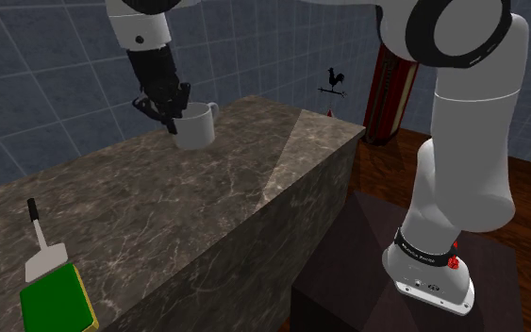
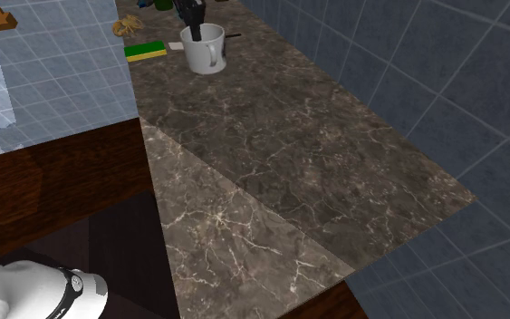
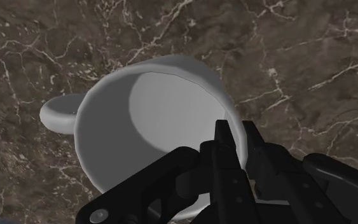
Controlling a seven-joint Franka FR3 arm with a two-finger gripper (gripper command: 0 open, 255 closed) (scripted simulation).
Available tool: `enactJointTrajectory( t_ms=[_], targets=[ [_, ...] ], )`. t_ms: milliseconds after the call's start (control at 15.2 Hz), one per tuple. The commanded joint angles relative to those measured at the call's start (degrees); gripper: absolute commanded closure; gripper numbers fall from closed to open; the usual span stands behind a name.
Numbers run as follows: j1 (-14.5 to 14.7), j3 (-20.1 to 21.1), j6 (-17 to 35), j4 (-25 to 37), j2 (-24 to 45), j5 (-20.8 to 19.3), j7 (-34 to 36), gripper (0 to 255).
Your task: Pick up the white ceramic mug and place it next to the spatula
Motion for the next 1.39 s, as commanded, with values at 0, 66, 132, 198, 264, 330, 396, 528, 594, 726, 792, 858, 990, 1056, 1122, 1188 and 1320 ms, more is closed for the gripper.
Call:
enactJointTrajectory(
  t_ms=[0,66,132,198,264,330,396,528,594,726,792,858,990,1056,1122,1188,1320],
  targets=[
    [1.58,0.88,-0.68,1.73,1.17,-0.33,2.43,255],
    [2.45,1.33,-0.82,2.52,1.89,-0.53,3.70,255],
    [3.34,1.76,-0.99,3.41,2.69,-0.74,4.95,255],
    [4.25,2.17,-1.20,4.42,3.56,-0.97,6.20,255],
    [5.16,2.59,-1.45,5.53,4.50,-1.22,7.44,255],
    [6.10,2.98,-1.75,6.77,5.51,-1.49,8.66,255],
    [7.08,3.33,-2.10,8.14,6.61,-1.78,9.87,255],
    [9.07,4.03,-2.97,11.32,9.07,-2.43,12.24,255],
    [10.14,4.31,-3.51,13.16,10.45,-2.78,13.38,255],
    [12.40,4.80,-4.87,17.49,13.57,-3.54,15.59,255],
    [13.61,4.99,-5.72,20.06,15.36,-3.96,16.64,255],
    [14.89,5.12,-6.74,23.00,17.34,-4.41,17.65,255],
    [15.51,5.18,-6.25,23.16,18.03,-4.54,18.29,255],
    [15.29,5.21,-5.08,21.42,17.46,-4.43,18.35,255],
    [15.09,5.24,-3.97,19.79,16.95,-4.33,18.40,255],
    [14.91,5.27,-2.90,18.27,16.49,-4.24,18.45,255],
    [14.60,5.30,-0.87,15.45,15.73,-4.09,18.54,255]
  ],
)
